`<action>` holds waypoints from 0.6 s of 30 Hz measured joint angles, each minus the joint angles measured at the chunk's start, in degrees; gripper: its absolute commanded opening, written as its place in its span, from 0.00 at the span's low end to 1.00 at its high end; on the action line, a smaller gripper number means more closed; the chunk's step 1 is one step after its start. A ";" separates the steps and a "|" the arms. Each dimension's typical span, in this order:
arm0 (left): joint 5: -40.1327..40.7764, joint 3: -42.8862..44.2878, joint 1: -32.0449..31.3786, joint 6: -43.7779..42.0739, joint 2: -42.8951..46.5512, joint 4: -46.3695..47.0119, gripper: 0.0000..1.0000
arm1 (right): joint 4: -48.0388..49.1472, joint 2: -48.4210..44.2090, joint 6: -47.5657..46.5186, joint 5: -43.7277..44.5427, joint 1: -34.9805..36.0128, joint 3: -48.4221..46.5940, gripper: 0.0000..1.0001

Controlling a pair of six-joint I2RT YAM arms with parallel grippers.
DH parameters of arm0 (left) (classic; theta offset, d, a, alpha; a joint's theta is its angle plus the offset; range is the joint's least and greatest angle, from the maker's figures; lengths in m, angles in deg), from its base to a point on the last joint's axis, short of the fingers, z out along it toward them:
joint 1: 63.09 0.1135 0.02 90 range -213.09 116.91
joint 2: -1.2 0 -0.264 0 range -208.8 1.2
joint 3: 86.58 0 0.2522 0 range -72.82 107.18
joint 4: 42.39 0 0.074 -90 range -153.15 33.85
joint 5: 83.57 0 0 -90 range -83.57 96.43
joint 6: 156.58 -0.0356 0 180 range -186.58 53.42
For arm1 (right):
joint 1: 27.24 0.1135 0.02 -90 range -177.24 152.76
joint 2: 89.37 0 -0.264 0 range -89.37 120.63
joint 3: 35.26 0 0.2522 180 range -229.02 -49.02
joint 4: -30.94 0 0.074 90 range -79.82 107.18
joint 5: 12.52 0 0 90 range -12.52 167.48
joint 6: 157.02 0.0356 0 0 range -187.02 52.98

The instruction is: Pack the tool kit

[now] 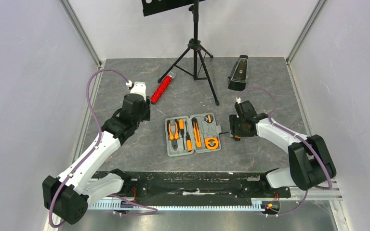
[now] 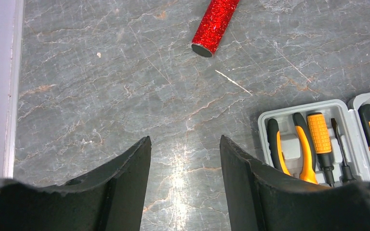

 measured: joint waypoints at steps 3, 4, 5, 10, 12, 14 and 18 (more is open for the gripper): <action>0.07 0.00 0.02 0.00 0.00 0.00 0.61 | 0.22 1.44 -0.02 0.17 0.00 -0.02 0.61; 0.07 0.00 0.07 0.00 0.00 0.00 0.61 | 0.22 1.90 -0.02 0.28 0.00 -0.02 0.60; 0.07 -0.02 0.13 0.00 0.00 0.00 0.61 | 0.24 2.29 -0.02 0.33 0.00 -0.02 0.59; 0.09 -0.33 0.28 -0.02 0.00 0.00 0.61 | 0.68 3.45 -0.17 0.31 0.00 -0.61 0.57; 0.09 -0.35 0.28 -0.02 0.00 0.00 0.61 | 1.07 3.93 -0.22 0.33 -0.02 -0.96 0.57; 0.09 -0.37 0.28 -0.02 0.00 0.00 0.61 | 1.25 4.33 -0.20 0.28 -0.04 -1.27 0.57; 0.07 -0.39 0.28 -0.02 0.00 0.00 0.61 | 1.53 4.39 -0.07 0.28 -0.11 -1.62 0.59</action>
